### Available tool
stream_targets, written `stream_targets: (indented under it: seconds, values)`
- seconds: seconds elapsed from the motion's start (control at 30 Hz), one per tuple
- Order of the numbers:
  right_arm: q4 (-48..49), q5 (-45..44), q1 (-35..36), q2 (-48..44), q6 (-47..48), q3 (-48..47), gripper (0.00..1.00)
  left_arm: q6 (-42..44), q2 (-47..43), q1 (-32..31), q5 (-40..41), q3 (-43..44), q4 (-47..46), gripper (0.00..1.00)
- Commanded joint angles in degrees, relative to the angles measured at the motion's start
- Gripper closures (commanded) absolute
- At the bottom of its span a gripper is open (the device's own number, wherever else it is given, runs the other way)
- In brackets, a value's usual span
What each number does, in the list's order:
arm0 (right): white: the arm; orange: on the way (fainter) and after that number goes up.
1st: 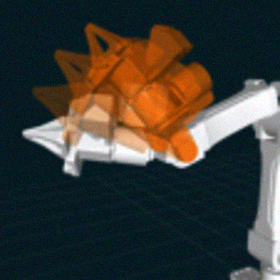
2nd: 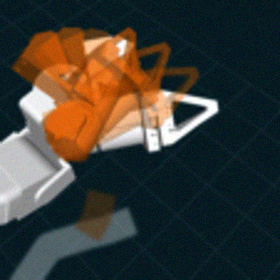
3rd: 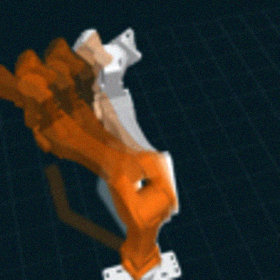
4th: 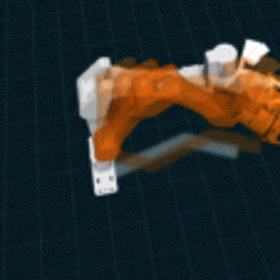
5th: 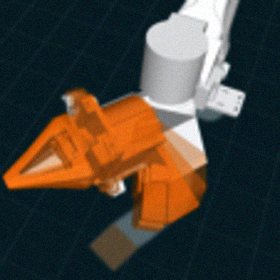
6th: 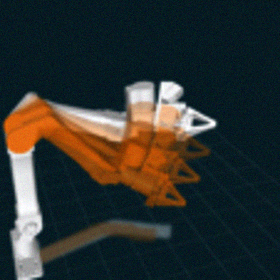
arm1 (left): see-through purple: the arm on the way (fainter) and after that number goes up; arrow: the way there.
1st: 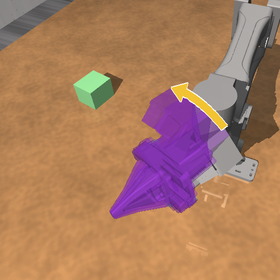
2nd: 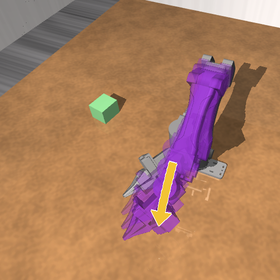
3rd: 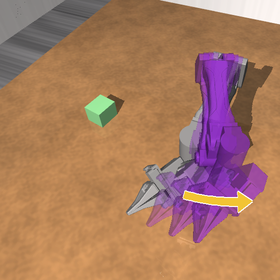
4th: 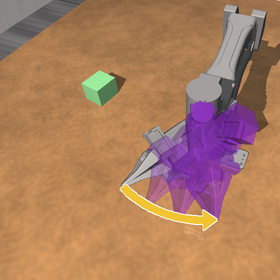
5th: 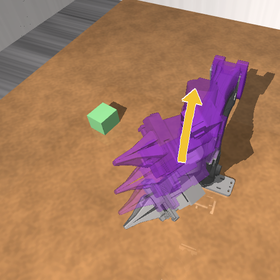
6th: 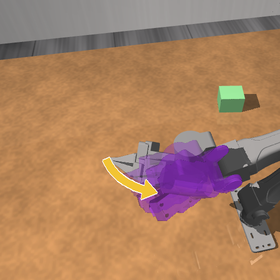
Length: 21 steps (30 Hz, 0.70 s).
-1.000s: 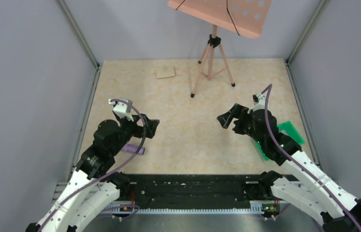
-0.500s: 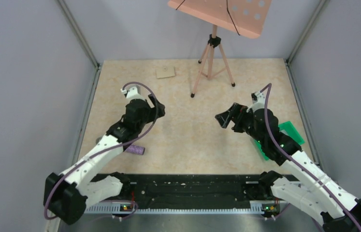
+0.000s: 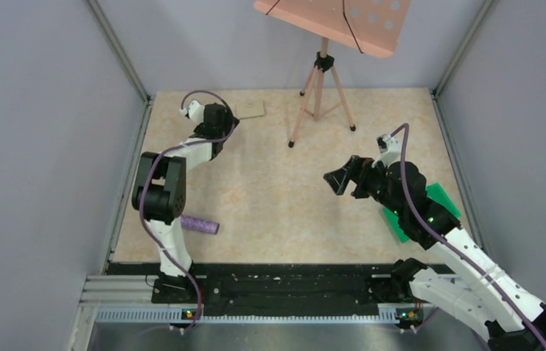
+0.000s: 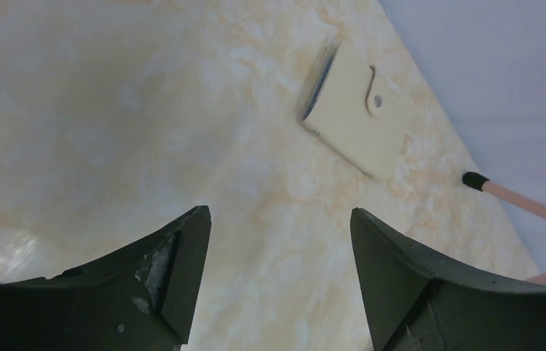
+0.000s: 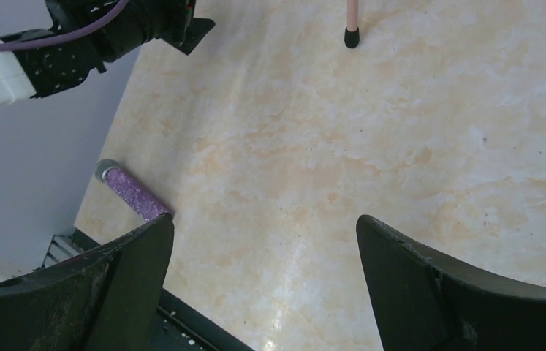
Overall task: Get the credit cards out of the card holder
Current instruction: Move the card holder to the center of the board.
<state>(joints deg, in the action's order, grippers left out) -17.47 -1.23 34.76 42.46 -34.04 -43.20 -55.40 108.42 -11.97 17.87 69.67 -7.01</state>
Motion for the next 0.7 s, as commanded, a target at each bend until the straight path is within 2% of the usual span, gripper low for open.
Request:
stream_targets:
  seconds: [0.0, 0.2, 0.37, 0.5, 0.67]
  values:
    - [3.17, -0.36, 0.39, 0.75, 2.43, -2.66, 0.05, -1.17, 8.57, 1.47, -3.86, 8.8, -7.03, 0.25]
    - [3.66, -0.46, 0.42, 4.65, 4.19, -4.54, 0.05, -4.08, 21.88, 3.88, -10.64, 21.18, -7.78, 0.32]
    - [3.89, -1.17, 0.4, 6.24, 5.23, -5.17, 0.05, -3.87, 29.74, 4.47, -12.12, 32.23, -3.75, 0.35]
    - [3.83, -2.62, 0.39, 6.69, 6.18, -5.32, 0.05, -4.63, 32.45, 4.5, -13.9, 35.53, -2.5, 0.4]
    - [4.15, -3.67, 0.37, 7.44, 6.8, -5.87, 0.05, -5.94, 32.6, 4.5, -16.21, 34.48, -1.88, 0.48]
